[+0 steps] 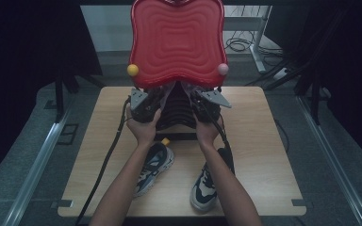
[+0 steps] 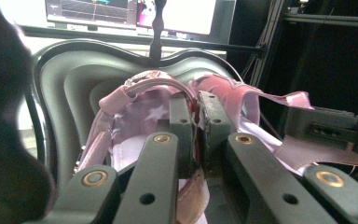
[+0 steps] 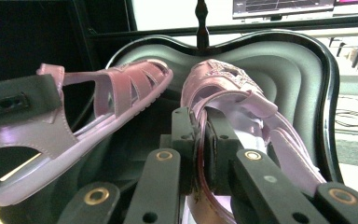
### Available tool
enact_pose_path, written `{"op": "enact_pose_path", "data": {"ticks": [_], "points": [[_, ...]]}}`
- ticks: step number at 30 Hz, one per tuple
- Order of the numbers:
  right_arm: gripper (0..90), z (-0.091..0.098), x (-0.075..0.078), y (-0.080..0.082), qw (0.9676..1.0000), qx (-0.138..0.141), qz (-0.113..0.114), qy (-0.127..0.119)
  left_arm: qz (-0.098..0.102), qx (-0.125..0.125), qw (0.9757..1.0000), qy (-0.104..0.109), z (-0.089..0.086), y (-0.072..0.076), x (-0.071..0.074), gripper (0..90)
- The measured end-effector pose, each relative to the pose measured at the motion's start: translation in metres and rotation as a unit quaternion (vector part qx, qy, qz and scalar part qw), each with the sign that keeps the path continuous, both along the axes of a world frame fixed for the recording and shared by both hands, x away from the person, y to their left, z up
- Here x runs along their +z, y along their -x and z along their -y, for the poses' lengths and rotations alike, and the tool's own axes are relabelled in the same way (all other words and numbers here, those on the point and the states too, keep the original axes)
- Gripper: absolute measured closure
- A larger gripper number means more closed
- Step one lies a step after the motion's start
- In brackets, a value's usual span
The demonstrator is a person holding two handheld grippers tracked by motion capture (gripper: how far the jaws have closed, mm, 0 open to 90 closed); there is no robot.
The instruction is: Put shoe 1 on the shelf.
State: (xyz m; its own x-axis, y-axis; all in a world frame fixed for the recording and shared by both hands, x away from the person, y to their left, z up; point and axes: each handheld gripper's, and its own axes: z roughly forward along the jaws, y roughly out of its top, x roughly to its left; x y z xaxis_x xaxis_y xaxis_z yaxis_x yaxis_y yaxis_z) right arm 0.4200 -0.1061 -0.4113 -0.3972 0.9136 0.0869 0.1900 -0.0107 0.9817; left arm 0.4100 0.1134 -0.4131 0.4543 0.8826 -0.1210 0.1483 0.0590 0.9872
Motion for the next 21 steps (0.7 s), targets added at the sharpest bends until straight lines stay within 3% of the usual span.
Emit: {"op": "enact_pose_path", "data": {"ticks": [3,5,7,10,14,21], "points": [[83.2,-0.003,-0.005,-0.001,0.9999,-0.004,0.012,0.011,-0.002,-0.006,0.9997,-0.024,0.003,0.002,-0.004,85.8],[82.3,-0.007,-0.008,0.001,0.9996,-0.003,0.011,0.024,-0.019,-0.016,0.9990,-0.038,0.004,0.002,-0.007,84.7],[80.4,-0.008,-0.010,0.001,0.9992,0.002,0.001,0.039,-0.035,-0.023,0.9980,-0.049,0.005,0.003,-0.012,82.7],[74.2,-0.006,-0.016,-0.001,0.9986,0.015,-0.033,0.040,-0.050,-0.031,0.9964,-0.061,0.007,0.003,-0.020,76.3],[63.3,-0.003,-0.019,0.002,0.9978,0.024,-0.044,0.043,-0.062,-0.043,0.9949,-0.068,0.008,0.004,-0.023,69.2],[54.0,0.010,-0.008,0.009,0.9963,0.044,-0.065,0.034,-0.069,-0.058,0.9944,-0.055,-0.001,0.010,-0.015,56.9]]}}
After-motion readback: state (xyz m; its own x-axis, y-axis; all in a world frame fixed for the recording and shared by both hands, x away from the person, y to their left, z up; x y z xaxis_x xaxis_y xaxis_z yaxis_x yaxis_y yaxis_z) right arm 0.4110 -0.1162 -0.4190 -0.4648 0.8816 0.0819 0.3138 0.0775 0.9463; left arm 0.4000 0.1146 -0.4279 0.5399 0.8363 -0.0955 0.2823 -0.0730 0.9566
